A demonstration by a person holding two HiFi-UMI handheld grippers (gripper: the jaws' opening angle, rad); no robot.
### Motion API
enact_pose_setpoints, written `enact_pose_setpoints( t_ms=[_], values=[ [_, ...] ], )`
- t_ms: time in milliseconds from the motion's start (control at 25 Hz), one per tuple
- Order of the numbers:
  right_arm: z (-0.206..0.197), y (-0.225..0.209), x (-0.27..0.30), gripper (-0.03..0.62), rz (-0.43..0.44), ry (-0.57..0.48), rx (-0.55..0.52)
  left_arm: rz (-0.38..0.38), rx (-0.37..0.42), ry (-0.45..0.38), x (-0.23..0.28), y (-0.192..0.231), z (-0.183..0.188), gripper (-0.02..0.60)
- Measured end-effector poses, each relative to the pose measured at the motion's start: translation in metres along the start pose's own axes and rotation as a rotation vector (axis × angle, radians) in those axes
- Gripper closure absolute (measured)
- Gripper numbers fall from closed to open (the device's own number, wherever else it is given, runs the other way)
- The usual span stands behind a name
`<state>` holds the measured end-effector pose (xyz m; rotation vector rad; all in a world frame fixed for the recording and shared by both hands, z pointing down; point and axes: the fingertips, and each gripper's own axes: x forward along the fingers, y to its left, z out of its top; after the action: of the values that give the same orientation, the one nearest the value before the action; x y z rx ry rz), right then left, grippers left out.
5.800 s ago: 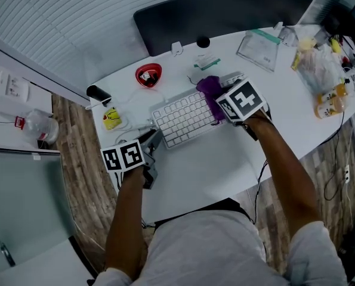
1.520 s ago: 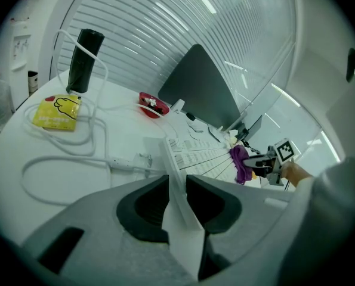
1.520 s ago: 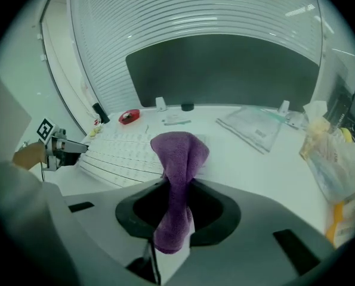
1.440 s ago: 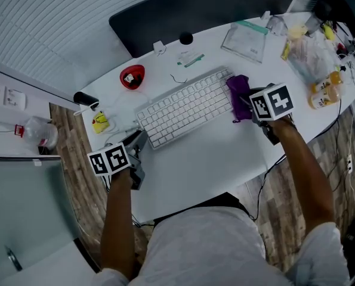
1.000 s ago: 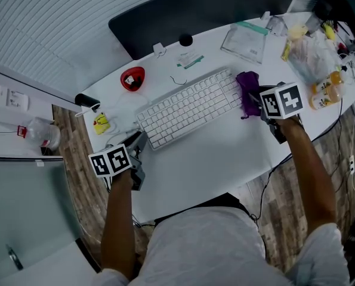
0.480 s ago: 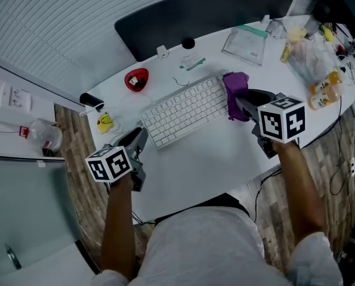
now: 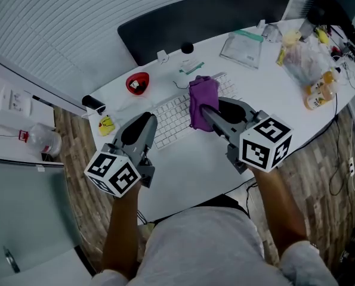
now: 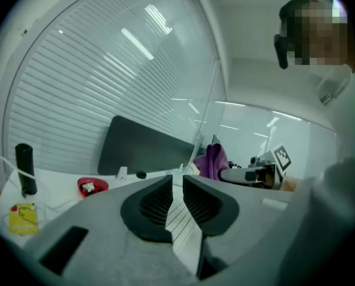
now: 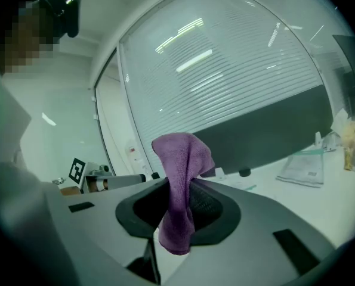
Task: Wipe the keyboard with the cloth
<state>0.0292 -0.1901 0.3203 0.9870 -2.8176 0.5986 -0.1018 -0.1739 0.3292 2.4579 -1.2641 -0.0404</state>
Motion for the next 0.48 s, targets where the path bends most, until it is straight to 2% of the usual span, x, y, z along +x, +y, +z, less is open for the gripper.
enact_pose_setpoints(
  t_ms=[200, 480],
  values=[
    [0.008, 0.035, 0.002, 0.51, 0.08, -0.094, -0.035, -0.052, 0.087, -0.098, -0.002, -0.028, 0.025, 0.54],
    [0.02, 0.061, -0.005, 0.51, 0.127, -0.203, -0.088, -0.076, 0.169, -0.193, -0.012, -0.046, 0.04, 0.56]
  ],
)
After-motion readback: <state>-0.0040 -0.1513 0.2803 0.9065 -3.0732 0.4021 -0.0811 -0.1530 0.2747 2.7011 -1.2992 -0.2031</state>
